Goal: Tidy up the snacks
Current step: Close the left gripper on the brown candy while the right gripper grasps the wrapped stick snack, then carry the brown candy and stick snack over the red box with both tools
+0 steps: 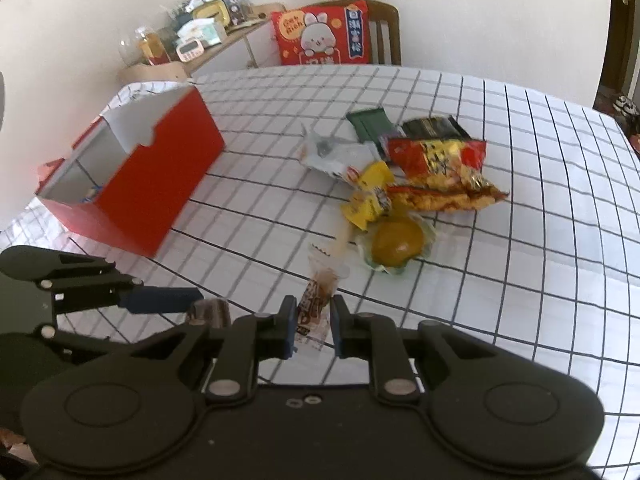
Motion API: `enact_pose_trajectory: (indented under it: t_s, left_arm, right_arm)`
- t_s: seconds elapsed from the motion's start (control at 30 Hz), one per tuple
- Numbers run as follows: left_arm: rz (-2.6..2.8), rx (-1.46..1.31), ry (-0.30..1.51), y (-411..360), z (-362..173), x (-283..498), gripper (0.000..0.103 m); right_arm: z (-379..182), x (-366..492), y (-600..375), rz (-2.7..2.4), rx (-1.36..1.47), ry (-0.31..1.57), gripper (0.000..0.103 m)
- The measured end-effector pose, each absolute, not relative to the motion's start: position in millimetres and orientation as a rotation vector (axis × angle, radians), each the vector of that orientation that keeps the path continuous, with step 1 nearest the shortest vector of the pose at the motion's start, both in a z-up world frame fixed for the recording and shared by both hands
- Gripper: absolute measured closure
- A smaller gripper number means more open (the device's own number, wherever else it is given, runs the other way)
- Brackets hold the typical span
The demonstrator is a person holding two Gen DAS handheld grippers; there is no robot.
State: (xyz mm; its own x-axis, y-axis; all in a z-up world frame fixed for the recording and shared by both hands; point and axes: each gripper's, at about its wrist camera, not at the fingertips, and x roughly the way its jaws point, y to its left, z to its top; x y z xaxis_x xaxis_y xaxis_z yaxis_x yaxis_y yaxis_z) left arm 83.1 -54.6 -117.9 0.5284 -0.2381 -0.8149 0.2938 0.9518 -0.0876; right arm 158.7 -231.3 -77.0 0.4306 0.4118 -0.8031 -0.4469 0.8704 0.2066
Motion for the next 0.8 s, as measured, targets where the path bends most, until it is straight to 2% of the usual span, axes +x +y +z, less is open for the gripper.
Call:
enact_pose_trajectory:
  t_s: [0.8]
  left_arm:
    - [-0.074,-0.122,0.829,83.5,-31.4,76.1,0.068]
  right_arm:
    - [-1.4,149.9,-127.6,0.672,-0.106,0.861,0.087]
